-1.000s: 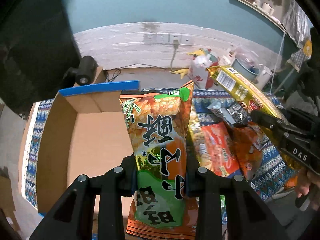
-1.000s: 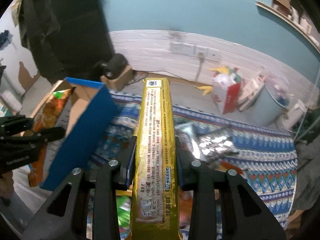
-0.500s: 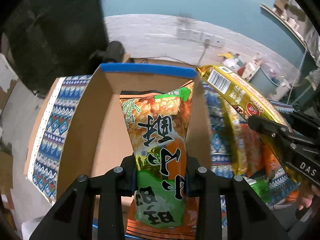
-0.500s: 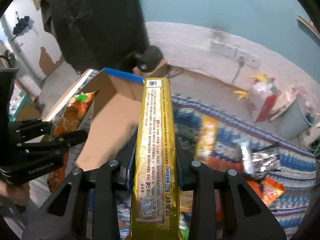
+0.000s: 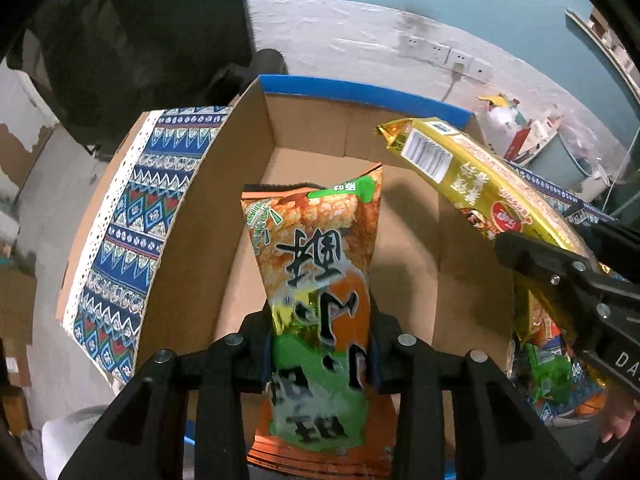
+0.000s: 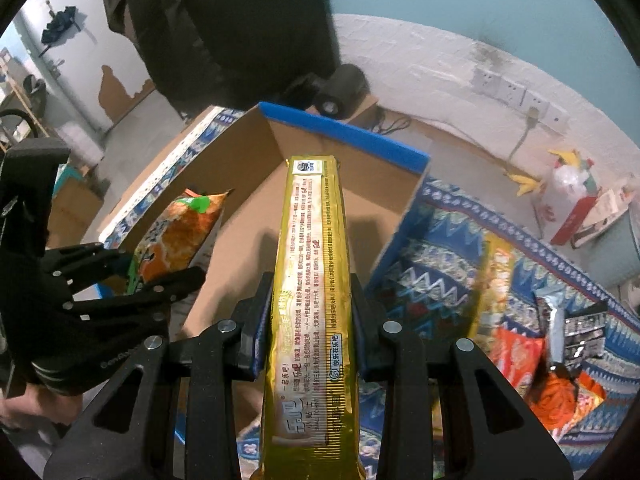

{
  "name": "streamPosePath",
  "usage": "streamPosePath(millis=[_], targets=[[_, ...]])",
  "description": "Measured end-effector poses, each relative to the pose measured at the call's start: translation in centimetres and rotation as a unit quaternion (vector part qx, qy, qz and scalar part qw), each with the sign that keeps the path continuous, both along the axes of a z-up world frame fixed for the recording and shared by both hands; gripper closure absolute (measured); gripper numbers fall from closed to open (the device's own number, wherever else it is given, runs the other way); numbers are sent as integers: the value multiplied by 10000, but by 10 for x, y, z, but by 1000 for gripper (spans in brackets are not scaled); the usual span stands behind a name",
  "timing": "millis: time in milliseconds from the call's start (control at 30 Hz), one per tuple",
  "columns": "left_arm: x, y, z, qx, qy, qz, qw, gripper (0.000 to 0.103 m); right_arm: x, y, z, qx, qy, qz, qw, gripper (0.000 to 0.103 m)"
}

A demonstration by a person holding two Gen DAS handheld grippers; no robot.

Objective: Organize snacks
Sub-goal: 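Carry both bags over the cardboard box and open both tools to drop them, then grasp a yellow snack pack with the left tool while the right tool grasps the orange chip bag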

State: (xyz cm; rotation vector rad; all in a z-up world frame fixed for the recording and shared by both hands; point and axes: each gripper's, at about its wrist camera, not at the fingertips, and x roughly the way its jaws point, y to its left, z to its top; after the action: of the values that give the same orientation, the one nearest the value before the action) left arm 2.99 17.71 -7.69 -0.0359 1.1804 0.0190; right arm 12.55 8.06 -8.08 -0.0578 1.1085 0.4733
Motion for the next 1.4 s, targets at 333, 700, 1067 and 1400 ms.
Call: streamPosePath(millis=[333, 700, 1067, 1400], targets=[[-1, -5, 18, 32, -196, 26, 9998, 38, 0, 0, 15, 280, -102, 9, 9996, 42], [-1, -44, 24, 40, -201, -393, 9990, 31, -13, -40, 27, -30, -393, -304, 9988, 26], [4, -94, 30, 83, -233, -723, 9971, 23, -25, -103, 20, -338, -395, -732, 9960, 24], [6, -144, 26, -27, -86, -1130, 9936, 22, -41, -166, 14, -504, -266, -1147, 9918, 24]])
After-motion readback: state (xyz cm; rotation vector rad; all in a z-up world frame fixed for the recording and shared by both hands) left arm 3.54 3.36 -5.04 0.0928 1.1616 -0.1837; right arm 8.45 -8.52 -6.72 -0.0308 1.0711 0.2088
